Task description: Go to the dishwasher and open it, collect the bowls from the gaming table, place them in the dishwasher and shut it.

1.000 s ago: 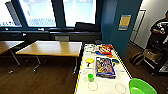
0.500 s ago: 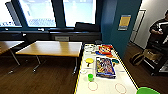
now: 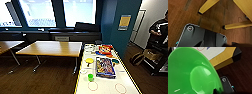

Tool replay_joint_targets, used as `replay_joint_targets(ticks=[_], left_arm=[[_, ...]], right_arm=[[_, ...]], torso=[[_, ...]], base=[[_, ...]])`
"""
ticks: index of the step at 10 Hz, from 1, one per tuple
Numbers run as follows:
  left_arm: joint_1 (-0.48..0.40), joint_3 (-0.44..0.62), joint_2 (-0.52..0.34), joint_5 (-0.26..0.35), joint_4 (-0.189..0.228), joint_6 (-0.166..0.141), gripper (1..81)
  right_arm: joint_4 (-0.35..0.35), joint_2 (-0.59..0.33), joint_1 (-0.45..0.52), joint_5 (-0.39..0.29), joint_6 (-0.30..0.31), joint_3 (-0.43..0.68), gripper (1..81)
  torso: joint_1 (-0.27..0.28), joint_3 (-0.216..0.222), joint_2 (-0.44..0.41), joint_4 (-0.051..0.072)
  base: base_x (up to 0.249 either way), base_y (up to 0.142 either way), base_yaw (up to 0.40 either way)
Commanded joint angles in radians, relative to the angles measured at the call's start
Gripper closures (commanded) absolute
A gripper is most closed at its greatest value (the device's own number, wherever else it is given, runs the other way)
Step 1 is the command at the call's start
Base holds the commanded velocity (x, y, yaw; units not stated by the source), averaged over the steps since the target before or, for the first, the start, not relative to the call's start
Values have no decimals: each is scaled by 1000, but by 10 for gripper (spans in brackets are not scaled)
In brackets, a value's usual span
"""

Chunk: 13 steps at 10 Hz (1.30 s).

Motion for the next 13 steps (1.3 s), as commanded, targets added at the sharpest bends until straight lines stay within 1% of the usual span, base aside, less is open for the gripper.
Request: replay_joint_targets(ticks=[1,3,4,5,6,8,11,12,13], left_arm=[[-57,9,-21,36,15,1,10],[-55,9,-15,36,15,1,10],[-56,13,-23,36,18,3,10],[-55,35,-41,36,34,3,10],[-57,88,-75,37,40,1,10],[-75,200,-157,40,81,0,10],[-132,319,-248,50,81,-2,10],[-159,375,-288,70,81,-2,10],[-179,409,-311,89,81,-2,10]], right_arm=[[-120,63,-125,179,-54,-71,811],[-127,182,-176,182,-56,-189,811],[-133,256,-196,182,-54,-254,811],[-141,306,-207,180,-56,-299,811],[-157,346,-219,180,-54,-339,811],[-163,427,-237,171,-56,-436,811],[-189,499,-256,165,-56,-502,811],[-210,528,-268,163,-56,-537,811],[-215,559,-276,165,-56,-578,811]], torso=[[0,0,0,0],[0,0,0,0],[0,0,0,0],[0,0,0,0],[0,0,0,0],[0,0,0,0],[0,0,0,0],[0,0,0,0],[0,0,0,0]], base=[[0,0,0],[0,0,0],[0,0,0],[0,0,0],[0,0,0],[0,0,0],[0,0,0],[0,0,0],[0,0,0]])
